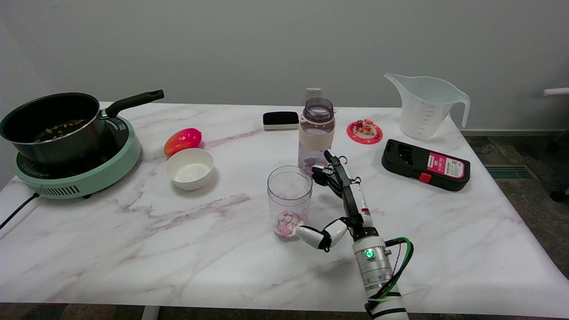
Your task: Pick up the measuring cup.
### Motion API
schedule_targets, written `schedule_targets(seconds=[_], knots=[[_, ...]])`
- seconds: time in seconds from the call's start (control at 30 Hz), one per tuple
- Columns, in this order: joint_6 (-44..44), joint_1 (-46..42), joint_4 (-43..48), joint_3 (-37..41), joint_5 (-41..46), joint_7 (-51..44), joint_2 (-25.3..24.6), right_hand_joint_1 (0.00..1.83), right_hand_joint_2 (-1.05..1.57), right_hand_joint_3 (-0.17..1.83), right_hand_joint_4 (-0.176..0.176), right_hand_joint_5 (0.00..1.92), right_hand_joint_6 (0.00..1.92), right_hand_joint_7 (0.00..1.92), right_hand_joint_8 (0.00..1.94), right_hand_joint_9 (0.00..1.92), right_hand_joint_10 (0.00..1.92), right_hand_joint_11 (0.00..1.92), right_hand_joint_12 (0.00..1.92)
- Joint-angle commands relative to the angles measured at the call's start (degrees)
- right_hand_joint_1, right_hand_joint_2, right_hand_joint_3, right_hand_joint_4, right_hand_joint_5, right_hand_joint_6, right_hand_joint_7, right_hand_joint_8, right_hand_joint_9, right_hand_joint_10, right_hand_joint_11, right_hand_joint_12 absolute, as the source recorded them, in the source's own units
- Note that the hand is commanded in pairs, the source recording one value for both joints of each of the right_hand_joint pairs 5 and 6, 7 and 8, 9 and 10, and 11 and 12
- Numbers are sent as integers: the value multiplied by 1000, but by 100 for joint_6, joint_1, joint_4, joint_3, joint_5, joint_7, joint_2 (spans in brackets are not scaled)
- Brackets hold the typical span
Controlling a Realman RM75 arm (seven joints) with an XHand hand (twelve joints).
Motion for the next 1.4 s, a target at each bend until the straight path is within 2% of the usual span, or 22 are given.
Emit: schedule_targets(seconds=[0.03,1.17,1.33,1.4], knots=[[-225,92,-155,-22,-174,121,-181,1152,-502,1276,0,153,153,479,479,517,517,492,492],[-641,561,-443,-37,-493,465,-364,1151,-468,1095,0,142,142,475,475,502,502,476,476],[-689,569,-443,-37,-493,512,-364,1185,-306,1035,0,145,145,478,478,503,503,474,474],[-689,569,-443,-37,-493,512,-362,1211,-216,1113,0,149,149,481,481,504,504,473,473]])
